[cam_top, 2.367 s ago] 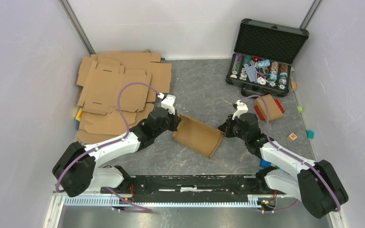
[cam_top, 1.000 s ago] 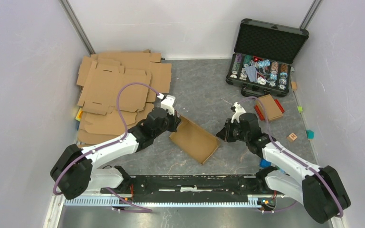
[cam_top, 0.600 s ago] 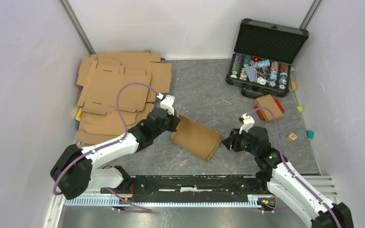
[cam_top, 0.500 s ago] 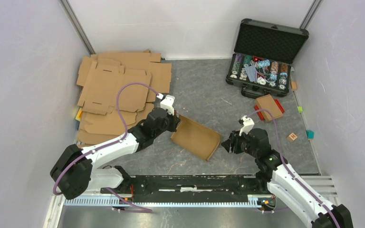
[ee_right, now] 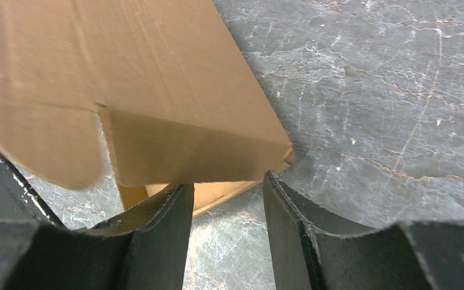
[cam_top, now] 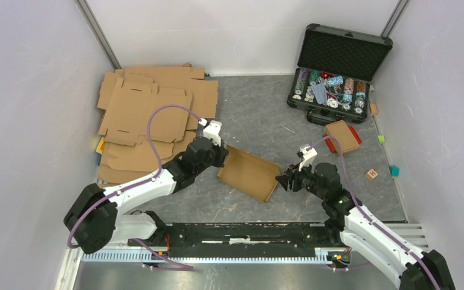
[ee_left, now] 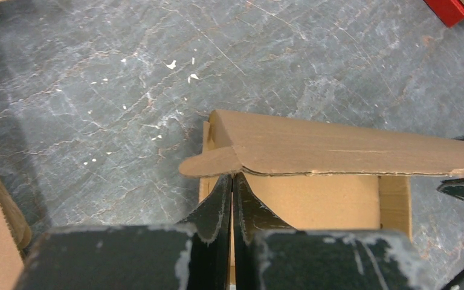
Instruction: Fold the paper box
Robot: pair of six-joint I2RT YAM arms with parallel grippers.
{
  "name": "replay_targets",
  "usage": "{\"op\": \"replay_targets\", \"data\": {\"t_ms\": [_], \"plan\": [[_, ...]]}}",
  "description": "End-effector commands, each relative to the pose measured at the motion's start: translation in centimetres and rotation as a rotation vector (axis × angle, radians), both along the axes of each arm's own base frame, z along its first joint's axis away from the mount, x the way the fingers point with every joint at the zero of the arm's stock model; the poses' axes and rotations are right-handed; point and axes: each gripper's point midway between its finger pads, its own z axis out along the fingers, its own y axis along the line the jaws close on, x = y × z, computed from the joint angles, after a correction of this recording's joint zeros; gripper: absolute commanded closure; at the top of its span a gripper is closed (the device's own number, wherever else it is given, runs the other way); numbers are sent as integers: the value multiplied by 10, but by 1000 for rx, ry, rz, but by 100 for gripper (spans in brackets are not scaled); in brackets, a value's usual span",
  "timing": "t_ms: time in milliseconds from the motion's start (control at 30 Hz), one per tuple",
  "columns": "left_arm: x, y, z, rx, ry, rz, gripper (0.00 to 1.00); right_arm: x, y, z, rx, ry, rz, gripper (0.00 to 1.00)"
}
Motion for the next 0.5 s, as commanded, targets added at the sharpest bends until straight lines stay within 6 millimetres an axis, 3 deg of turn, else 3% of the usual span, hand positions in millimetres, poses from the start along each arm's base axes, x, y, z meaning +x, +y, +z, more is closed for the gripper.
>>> {"op": "replay_targets", "data": {"t_ms": [0,467], "plan": [[-1,-3,6,1,-6,-14,96,12,11,19,23,-115,12,47],[-3,-10,4,-18,8,-43,96,24,29,30,162,-55,-41,62]]}}
